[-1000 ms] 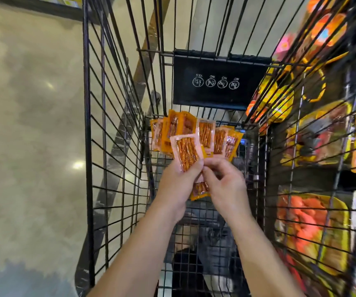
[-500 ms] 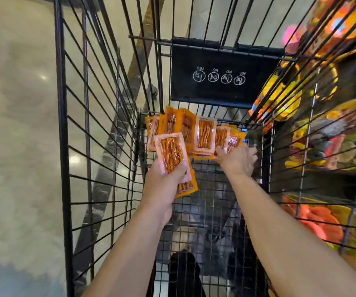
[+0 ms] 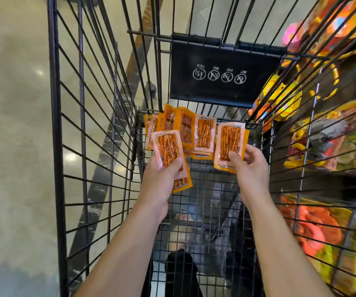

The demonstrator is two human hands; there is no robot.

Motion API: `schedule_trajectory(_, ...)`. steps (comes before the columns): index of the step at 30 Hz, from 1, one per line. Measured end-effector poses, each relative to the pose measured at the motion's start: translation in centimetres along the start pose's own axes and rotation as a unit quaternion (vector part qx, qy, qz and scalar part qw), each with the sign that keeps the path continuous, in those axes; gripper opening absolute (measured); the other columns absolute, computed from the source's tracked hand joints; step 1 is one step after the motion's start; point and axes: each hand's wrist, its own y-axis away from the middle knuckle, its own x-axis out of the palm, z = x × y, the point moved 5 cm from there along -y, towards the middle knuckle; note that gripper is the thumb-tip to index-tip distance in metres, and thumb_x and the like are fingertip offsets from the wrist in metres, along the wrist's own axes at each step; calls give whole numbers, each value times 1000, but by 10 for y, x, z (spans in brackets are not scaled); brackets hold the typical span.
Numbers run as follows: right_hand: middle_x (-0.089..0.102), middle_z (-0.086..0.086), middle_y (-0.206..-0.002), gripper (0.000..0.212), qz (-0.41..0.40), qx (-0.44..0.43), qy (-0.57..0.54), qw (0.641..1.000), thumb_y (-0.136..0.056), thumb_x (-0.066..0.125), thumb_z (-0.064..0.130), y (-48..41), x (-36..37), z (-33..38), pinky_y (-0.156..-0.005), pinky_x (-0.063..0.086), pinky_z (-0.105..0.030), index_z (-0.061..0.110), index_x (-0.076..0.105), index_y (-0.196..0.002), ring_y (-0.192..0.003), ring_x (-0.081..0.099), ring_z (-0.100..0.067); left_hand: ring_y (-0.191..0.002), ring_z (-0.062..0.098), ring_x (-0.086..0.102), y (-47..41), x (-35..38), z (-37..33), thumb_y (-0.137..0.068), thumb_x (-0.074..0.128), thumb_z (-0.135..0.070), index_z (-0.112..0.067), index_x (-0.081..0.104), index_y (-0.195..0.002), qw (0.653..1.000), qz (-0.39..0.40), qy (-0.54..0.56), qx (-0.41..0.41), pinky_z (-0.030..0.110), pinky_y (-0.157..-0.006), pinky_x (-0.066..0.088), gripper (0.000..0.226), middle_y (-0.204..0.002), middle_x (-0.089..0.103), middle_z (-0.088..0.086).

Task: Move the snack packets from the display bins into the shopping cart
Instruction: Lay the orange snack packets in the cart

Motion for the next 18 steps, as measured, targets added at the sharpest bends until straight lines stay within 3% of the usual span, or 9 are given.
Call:
schedule_trajectory(3, 77, -6, -117, 34, 158, 45, -156, 974, -93, 72, 11, 23, -1, 5, -91, 60, -38, 15, 68, -125, -110, 73, -20, -103, 13, 77, -1, 3, 0, -105, 64, -26, -41, 68, -123, 1000, 11, 1, -4, 45, -94, 57, 24, -114, 80, -11)
schedule_trajectory(6, 75, -9, -120, 34, 245, 41, -154, 956, -86, 77, 17, 46, 7, 12, -95, 57, -43, 20, 73, -120, -113, 71, -27, -107, 14, 77, 3, 11, -2, -106, 60, -42, -44, 67, -127, 999, 46, 10, -6, 48, -95, 54, 22, -118, 79, -10)
schedule_trajectory(9, 77, -4, -112, 30, 254, 4, -96, 963, -83, 80, 18, 63, 28, 16, -89, 60, -41, 25, 77, -111, -101, 75, -24, -113, 22, 76, 8, 21, -3, -98, 66, -58, -34, 66, -131, 995, 99, 25, 5, 54, -100, 55, 40, -124, 78, 1)
schedule_trajectory(12, 74, -9, -109, 28, 248, -54, -41, 966, -88, 80, 9, 73, 45, 19, -74, 65, -37, 21, 75, -114, -84, 77, -28, -114, 28, 75, 8, 23, -1, -97, 77, -33, -25, 66, -129, 995, 95, 31, 27, 51, -96, 61, 35, -121, 78, 7)
schedule_trajectory(15, 71, 1, -115, 26, 259, -108, 75, 957, -88, 81, 32, 64, 44, 21, -87, 60, -35, 36, 77, -113, -101, 71, -15, -112, 26, 76, 5, 16, 3, -98, 76, -22, -24, 68, -128, 996, 73, 47, 25, 41, -85, 64, 31, -119, 79, 5)
schedule_trajectory(17, 74, 14, -113, 19, 258, -75, 77, 960, -88, 77, 46, 51, 39, 19, -94, 56, -35, 46, 77, -107, -108, 69, -6, -111, 19, 76, 4, 11, 5, -96, 77, -28, -29, 70, -124, 997, 54, 44, 12, 38, -86, 63, 29, -118, 80, -1)
schedule_trajectory(18, 74, 19, -112, 17, 220, -63, 76, 970, -90, 74, 47, 39, 35, 18, -95, 55, -35, 46, 76, -107, -107, 68, -2, -110, 16, 76, 3, 8, 7, -95, 78, -31, -32, 71, -120, 998, 45, 43, 5, 36, -84, 63, 26, -117, 80, -4)
